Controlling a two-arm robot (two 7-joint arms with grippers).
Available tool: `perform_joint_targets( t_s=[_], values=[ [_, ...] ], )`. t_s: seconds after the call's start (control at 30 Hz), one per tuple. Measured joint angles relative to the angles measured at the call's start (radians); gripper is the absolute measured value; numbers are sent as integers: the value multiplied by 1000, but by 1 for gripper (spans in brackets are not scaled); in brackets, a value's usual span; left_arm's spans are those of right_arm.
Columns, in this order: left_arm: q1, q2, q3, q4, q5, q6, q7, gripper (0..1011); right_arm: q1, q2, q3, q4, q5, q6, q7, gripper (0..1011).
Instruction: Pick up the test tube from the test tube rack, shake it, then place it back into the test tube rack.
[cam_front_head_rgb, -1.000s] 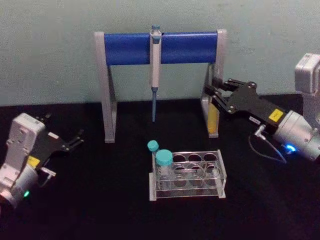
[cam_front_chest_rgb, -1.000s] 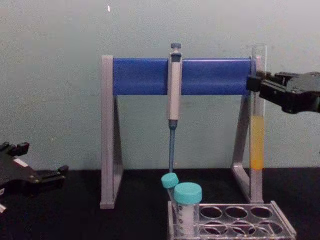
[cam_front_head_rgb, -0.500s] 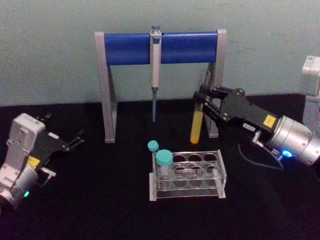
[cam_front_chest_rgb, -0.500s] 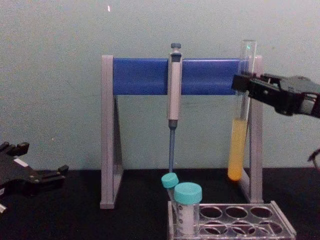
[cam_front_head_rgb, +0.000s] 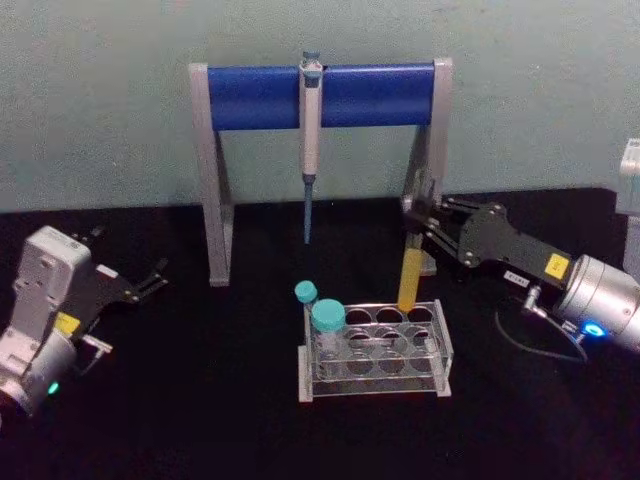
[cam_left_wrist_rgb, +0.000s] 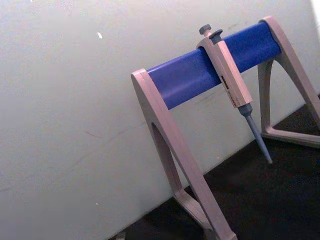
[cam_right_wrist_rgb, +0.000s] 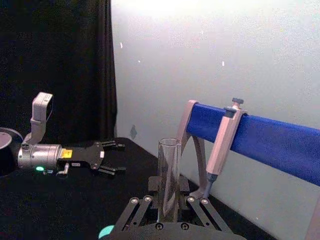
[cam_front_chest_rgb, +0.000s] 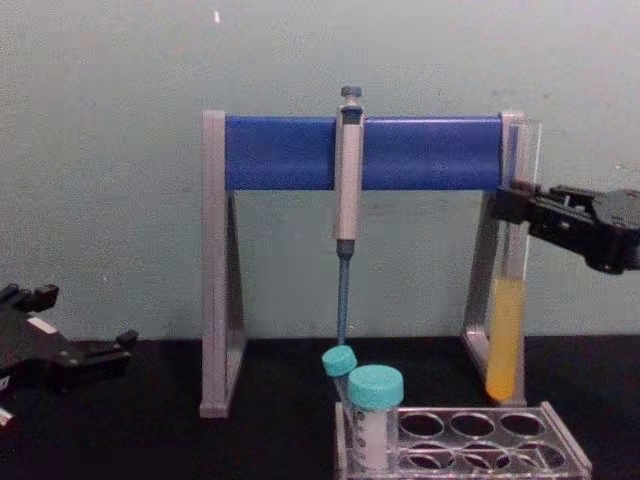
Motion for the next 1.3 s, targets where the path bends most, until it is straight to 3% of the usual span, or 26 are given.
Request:
perform_joint_targets(
  t_s=[1.3],
  values=[
    [0,0,0,0,0,0,0,1001,68,-67,-53,155,-19,-36,46,229]
  ],
)
